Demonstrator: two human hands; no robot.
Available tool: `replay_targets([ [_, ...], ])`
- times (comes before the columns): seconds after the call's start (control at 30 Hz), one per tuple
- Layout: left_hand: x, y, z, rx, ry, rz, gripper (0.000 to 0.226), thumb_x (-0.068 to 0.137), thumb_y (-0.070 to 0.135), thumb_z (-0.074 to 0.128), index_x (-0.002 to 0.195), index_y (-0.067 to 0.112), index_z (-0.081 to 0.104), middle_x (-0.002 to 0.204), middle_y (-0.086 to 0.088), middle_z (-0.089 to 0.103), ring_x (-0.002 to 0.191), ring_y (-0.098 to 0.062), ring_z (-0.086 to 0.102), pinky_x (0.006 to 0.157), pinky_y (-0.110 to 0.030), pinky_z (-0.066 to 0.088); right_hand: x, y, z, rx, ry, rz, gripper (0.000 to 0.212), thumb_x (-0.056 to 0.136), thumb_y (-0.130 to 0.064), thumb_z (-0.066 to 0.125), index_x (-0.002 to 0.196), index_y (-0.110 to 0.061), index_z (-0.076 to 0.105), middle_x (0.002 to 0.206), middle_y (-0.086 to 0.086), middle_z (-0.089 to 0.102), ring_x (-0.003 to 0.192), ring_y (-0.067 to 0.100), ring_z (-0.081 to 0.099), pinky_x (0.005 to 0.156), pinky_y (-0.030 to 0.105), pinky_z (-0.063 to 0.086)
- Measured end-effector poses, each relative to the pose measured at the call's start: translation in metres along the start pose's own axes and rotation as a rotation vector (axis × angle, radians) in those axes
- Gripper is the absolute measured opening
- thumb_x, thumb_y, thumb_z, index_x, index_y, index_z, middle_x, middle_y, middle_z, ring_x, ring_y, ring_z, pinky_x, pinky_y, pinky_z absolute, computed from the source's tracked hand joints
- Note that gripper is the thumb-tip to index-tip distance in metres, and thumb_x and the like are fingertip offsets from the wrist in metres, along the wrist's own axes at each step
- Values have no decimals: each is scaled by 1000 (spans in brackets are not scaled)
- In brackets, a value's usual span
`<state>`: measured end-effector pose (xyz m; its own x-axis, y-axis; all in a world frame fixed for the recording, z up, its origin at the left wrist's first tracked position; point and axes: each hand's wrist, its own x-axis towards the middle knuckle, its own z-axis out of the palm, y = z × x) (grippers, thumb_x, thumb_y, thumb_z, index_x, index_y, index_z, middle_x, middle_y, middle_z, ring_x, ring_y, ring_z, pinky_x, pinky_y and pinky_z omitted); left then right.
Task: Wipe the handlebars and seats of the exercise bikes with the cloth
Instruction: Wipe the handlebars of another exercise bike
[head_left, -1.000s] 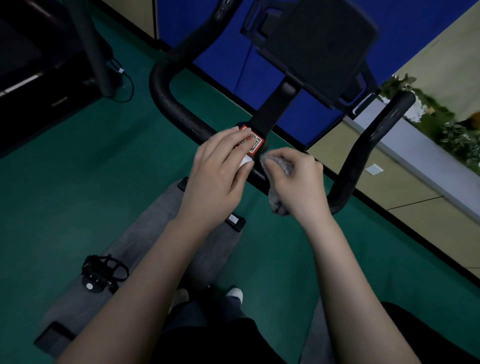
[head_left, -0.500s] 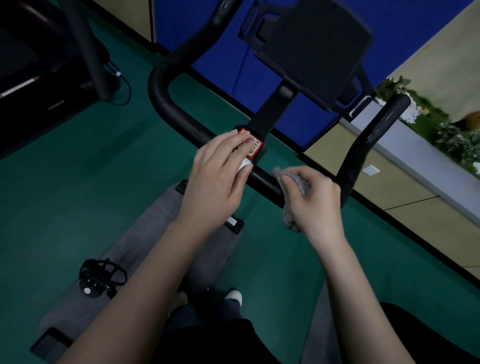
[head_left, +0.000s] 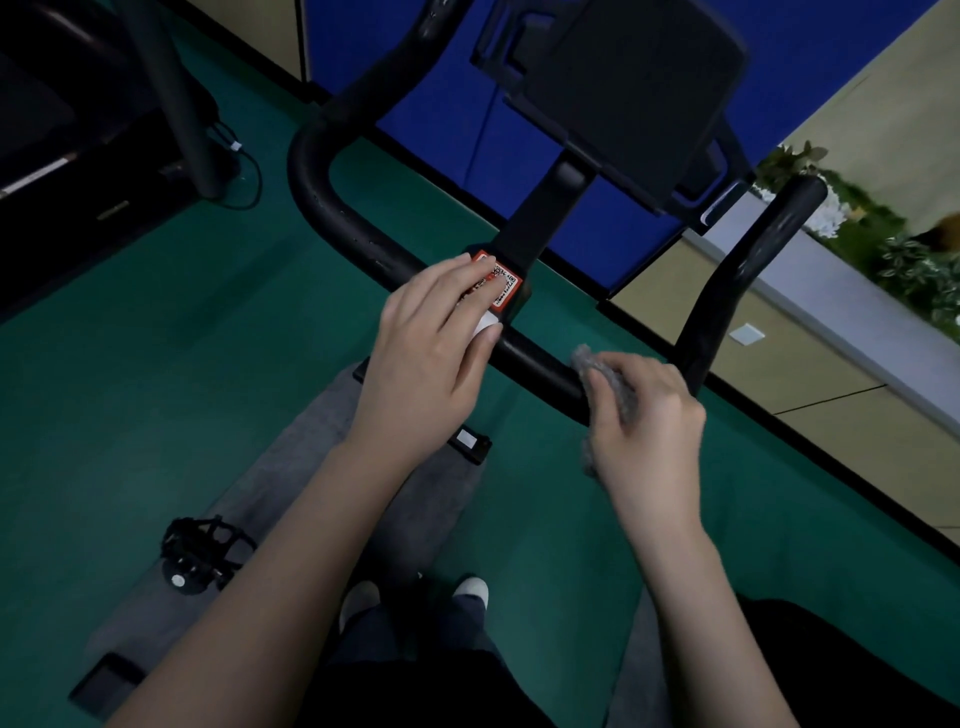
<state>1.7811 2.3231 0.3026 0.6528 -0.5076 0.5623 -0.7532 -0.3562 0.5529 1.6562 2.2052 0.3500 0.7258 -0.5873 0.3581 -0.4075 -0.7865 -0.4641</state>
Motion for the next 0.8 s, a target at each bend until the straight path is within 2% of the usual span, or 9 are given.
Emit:
replay_targets([
  [0.13,0,0,1,9,0,1,32,97,16,50,127,9,58,136,-1,54,131,-17,42,106,-29,26,-18,-16,24,108,268,-14,10,86,3,63,94,3,69,91,4,66,88,21,57,85,17,42],
  [0.2,0,0,1,14,-2,3,33,97,17,49,128,9,58,137,0,53,131,-17,42,106,-29,26,-24,-28,41,206,339,-39,11,86,5,64,96,5,69,94,8,67,91,20,58,91,21,45],
  [0.5,0,-1,-2,-15,-28,1,34,98,18,50,130,9,56,138,0,52,132,-17,40,106,-31,28,-49,-26,53,380,341,-58,14,86,5,64,100,5,68,100,8,67,97,22,61,90,26,47],
  [0.57,0,-1,-2,-21,-26,-2,34,98,18,49,130,9,56,138,-1,52,132,-18,40,107,-33,29,-73,-24,51,450,300,42,14,90,-2,62,102,0,68,102,2,67,99,18,62,88,26,49],
  [0.67,-1,0,-2,-19,-36,-2,35,98,18,49,130,8,56,138,-1,51,132,-18,40,107,-34,29,-88,-26,56,585,246,408,13,92,-14,60,104,-14,67,102,-5,67,99,12,63,87,27,52],
  [0.73,0,0,-2,-18,-36,-3,34,97,17,50,130,9,57,138,-1,52,132,-18,40,107,-34,29,-79,-26,62,660,283,649,13,92,-13,59,104,-14,66,101,-3,68,97,7,64,89,29,52],
  [0.8,0,0,-2,-16,-32,-4,34,96,16,50,129,9,57,137,-1,52,131,-19,42,106,-32,28,-62,-26,67,750,327,789,13,93,-12,58,102,-8,65,99,3,69,94,11,65,91,36,52],
])
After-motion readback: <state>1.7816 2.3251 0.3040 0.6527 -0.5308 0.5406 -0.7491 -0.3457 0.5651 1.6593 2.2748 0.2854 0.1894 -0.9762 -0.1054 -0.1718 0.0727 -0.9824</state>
